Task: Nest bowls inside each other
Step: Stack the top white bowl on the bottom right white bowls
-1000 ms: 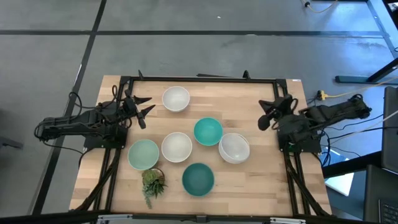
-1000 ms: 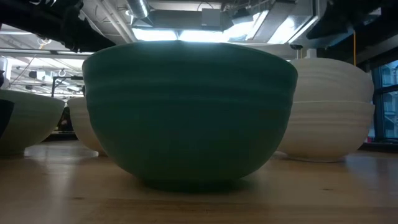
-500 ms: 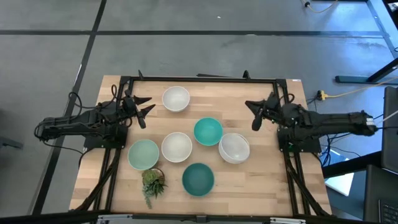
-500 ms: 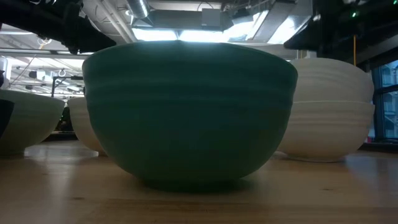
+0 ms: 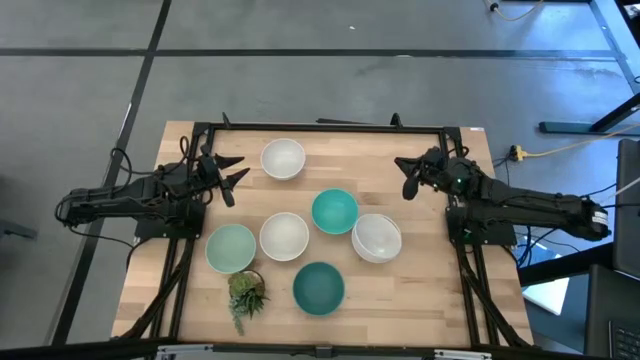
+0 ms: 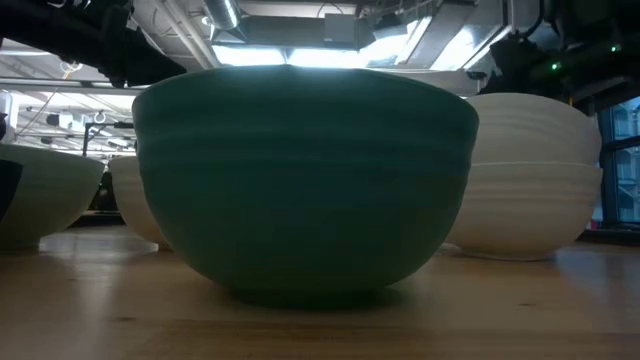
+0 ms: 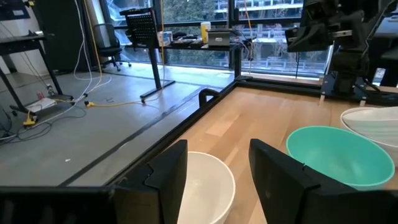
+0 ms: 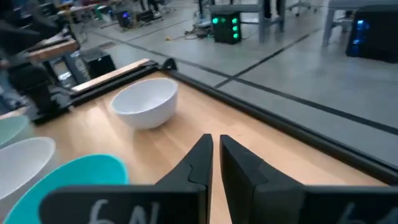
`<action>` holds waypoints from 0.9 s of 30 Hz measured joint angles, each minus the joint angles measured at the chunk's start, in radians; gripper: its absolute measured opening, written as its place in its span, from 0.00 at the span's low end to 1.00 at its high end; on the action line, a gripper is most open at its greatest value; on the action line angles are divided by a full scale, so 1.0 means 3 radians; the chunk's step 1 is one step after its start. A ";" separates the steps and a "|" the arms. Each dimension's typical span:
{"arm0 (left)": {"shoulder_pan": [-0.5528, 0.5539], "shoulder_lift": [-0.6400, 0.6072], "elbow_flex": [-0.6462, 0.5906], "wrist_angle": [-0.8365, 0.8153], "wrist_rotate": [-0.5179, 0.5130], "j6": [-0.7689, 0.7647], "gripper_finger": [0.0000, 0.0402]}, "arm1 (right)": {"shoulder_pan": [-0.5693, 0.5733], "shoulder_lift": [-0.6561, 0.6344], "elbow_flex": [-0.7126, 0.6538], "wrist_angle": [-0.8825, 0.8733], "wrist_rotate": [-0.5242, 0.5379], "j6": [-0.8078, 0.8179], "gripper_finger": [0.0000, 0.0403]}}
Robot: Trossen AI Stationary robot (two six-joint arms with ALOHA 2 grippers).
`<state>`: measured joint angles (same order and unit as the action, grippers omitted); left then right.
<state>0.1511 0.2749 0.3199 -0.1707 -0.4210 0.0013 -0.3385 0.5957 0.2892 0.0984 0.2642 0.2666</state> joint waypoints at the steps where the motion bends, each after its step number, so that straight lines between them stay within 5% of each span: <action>1: 0.0001 0.0000 0.0000 0.0000 0.0000 0.0000 0.42 | -0.0034 0.0000 -0.0008 -0.0009 0.0061 -0.0014 0.08; 5: 0.0000 0.0000 0.0000 0.0001 0.0000 -0.0001 0.42 | -0.0090 0.0000 -0.0008 0.0022 0.0359 -0.0041 0.08; 14: 0.0000 0.0198 0.0004 0.0032 0.0089 0.0023 0.42 | -0.0088 -0.0001 -0.0008 0.0413 0.0360 0.0012 0.08; 27: 0.0235 0.1887 0.0833 -0.0281 0.0164 0.0801 0.40 | -0.0087 0.0000 -0.0008 0.0412 0.0336 0.0066 0.08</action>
<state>0.2216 0.8410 0.5698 -0.2551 -0.3717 0.2415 -0.3645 0.5957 0.2867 0.2221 0.3649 0.2863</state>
